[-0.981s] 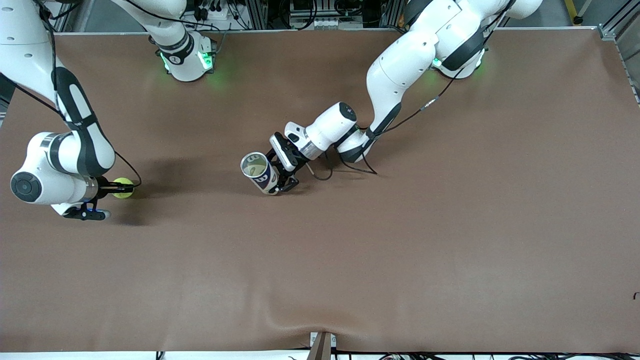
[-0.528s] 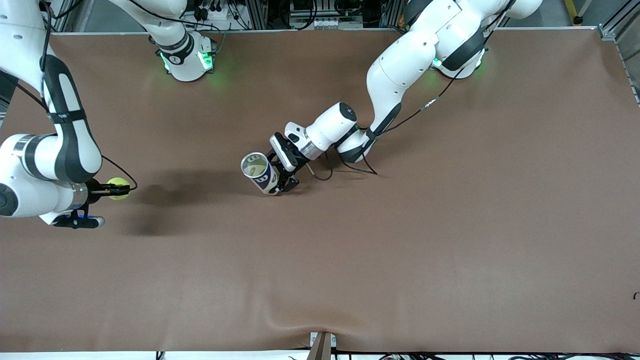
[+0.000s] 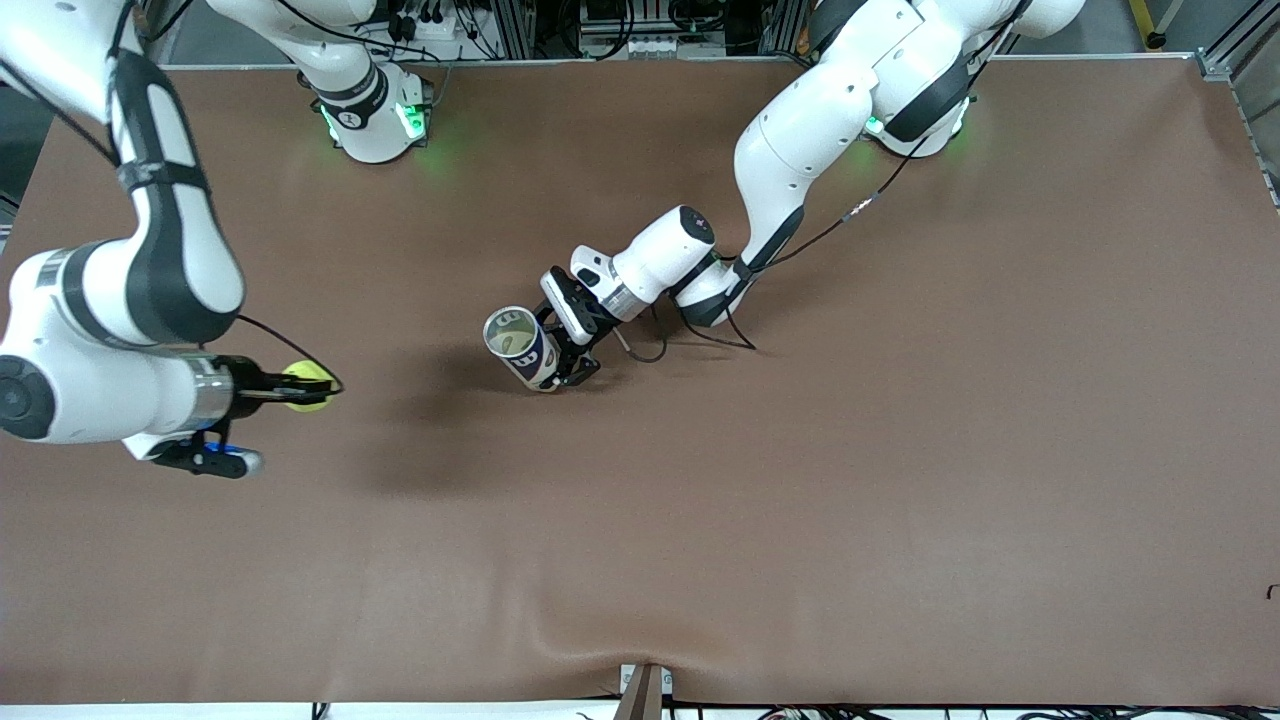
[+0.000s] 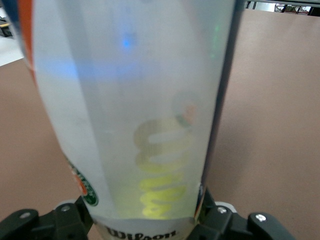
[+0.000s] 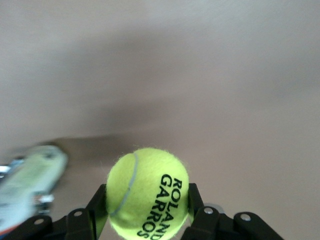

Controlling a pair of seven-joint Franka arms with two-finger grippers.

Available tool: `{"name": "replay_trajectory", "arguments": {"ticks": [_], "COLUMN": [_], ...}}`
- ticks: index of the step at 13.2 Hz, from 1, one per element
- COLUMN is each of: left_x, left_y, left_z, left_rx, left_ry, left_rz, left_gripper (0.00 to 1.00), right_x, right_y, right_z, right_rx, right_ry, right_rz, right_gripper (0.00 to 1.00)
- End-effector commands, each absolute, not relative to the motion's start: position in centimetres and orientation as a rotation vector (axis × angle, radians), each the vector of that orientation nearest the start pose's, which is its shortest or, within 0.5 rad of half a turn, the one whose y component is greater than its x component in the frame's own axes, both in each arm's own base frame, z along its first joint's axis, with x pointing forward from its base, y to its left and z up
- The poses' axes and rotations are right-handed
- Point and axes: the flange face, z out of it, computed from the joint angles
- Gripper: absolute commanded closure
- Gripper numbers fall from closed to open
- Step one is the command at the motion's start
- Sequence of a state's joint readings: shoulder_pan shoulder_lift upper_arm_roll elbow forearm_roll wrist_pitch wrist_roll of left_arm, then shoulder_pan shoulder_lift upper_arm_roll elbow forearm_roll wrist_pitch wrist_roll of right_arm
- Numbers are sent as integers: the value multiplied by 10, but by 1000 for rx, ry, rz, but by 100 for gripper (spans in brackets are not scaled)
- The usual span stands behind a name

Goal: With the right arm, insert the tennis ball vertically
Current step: 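Carry the second ball over the can and release it inside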

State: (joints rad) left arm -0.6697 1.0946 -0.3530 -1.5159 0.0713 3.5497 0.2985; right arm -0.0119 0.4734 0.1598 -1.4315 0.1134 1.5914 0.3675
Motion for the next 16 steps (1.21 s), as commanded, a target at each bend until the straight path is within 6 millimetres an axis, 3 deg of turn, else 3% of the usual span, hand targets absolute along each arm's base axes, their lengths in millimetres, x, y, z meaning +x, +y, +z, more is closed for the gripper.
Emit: {"name": "replay_trajectory", "arguments": {"ticks": [1, 3, 7, 12, 16], "left_x": [440, 439, 439, 439, 440], "left_y": [-586, -587, -586, -585, -585], "left_z": [159, 158, 158, 156, 156], "left_rx": [2043, 2043, 2045, 2047, 2048], "left_ry": [-1194, -1196, -1195, -1196, -1194], "left_rz": [1139, 1136, 1135, 1132, 1134], "left_gripper": [20, 20, 19, 19, 18], "right_x": [642, 622, 586, 574, 581], "right_y": [177, 236, 314, 339, 341], "right_z": [438, 443, 445, 436, 417], "right_rx": [-2965, -2989, -3021, -3038, -3029], "right_ry": [546, 601, 677, 663, 713], "right_rz": [531, 552, 553, 555, 550], "right_gripper": [100, 100, 100, 100, 94]}}
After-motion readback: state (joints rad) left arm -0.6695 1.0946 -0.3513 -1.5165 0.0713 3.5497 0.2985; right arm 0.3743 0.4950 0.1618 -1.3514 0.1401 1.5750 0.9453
